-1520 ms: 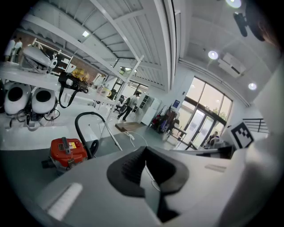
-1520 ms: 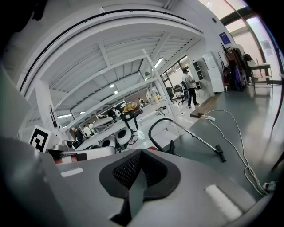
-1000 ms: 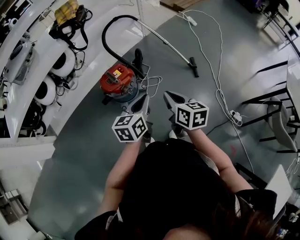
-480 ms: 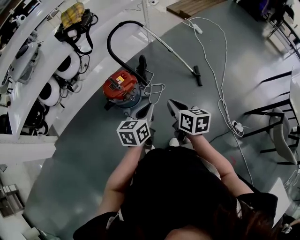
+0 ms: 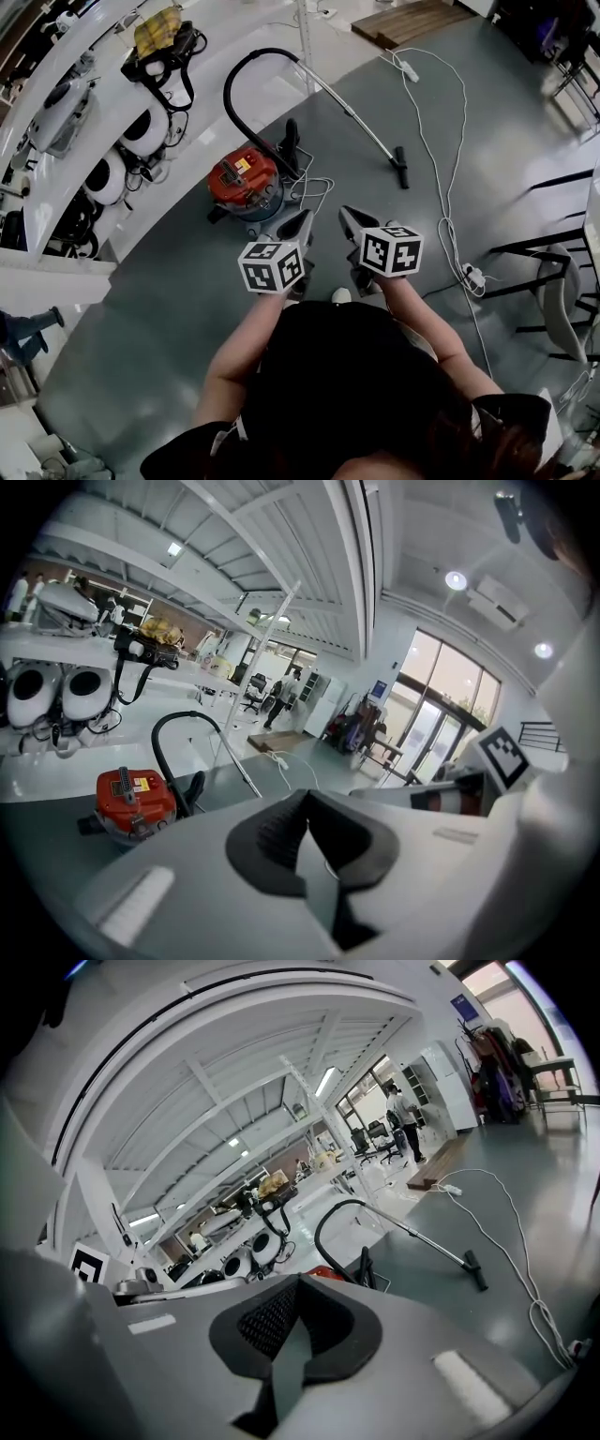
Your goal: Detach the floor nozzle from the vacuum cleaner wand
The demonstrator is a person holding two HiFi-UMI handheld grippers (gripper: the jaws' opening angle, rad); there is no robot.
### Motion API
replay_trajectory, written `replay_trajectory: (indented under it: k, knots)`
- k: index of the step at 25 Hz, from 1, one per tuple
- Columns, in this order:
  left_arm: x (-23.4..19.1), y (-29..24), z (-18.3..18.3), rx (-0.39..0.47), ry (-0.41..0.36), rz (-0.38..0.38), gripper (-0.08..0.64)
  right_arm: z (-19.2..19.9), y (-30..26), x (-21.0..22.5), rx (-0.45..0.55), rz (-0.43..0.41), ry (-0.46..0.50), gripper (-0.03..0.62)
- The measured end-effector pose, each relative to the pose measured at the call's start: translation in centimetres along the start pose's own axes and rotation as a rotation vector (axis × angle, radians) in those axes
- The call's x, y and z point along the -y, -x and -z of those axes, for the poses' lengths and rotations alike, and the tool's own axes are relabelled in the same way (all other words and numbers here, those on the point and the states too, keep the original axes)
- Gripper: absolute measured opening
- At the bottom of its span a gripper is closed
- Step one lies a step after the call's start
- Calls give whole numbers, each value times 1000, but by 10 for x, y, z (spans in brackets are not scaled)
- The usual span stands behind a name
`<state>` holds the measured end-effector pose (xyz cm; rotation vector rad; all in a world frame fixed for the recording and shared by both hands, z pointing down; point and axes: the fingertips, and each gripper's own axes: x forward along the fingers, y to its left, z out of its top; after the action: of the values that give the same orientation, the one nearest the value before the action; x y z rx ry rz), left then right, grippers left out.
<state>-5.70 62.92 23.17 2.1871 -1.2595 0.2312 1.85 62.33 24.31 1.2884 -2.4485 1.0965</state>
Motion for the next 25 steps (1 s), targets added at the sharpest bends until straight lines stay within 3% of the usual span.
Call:
replay_trajectory:
  k: [12,19,25]
  knots:
    - [7,-14,-1,-15,-24,-39,11,-5,-5,23,-14,-39,-54,-3]
    - [-16,-36,-11,-23,12,-39,11,-9,-25,37,-40,-11,-67,-3]
    - [-42,-80,-31,-41,28,-7,11,-37,-60,63,-44,42,-77,-3]
